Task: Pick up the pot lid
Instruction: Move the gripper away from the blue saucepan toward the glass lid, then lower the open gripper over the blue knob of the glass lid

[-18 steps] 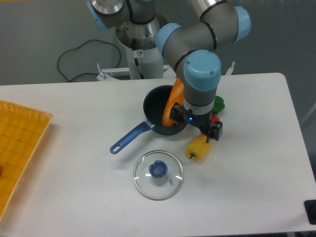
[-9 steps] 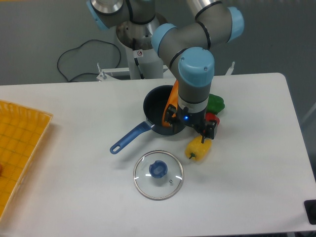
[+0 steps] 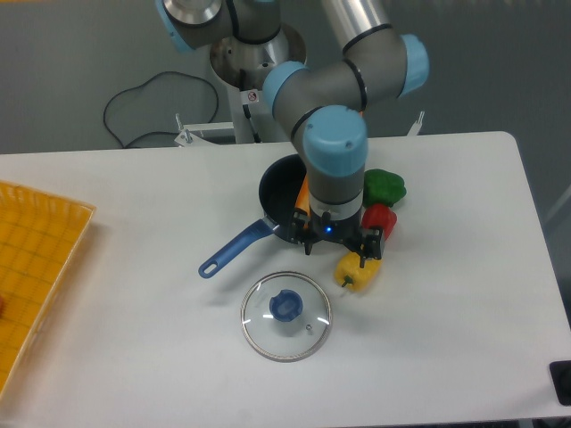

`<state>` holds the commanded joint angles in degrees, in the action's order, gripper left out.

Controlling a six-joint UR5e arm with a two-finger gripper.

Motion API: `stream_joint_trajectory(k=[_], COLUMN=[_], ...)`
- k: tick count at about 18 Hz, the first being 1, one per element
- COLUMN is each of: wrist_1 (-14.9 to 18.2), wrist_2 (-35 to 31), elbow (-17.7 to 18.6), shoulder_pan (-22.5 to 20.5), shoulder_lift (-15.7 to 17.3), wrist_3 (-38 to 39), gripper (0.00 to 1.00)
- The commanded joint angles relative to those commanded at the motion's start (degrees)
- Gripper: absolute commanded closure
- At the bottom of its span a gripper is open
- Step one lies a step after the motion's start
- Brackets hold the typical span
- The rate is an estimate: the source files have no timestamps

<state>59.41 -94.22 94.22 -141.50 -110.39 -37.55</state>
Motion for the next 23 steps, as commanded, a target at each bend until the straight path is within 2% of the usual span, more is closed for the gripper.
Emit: stream_joint_trajectory(k=[2, 7, 12, 23], wrist_1=[-0.3, -1.4, -1.5, -1.5], wrist_2=[-0.5, 0.8, 4.7, 5.4], elbow=[-0.2, -1.4, -1.5, -2.2], shoulder_pan=[1.0, 2.5, 2.5, 3.3], shoulder_lift=[-1.2, -2.9, -4.1, -6.0], wrist_3=[5.6, 7.5, 13.4, 15.2], gripper=[0.00, 0.00, 0.00, 0.00])
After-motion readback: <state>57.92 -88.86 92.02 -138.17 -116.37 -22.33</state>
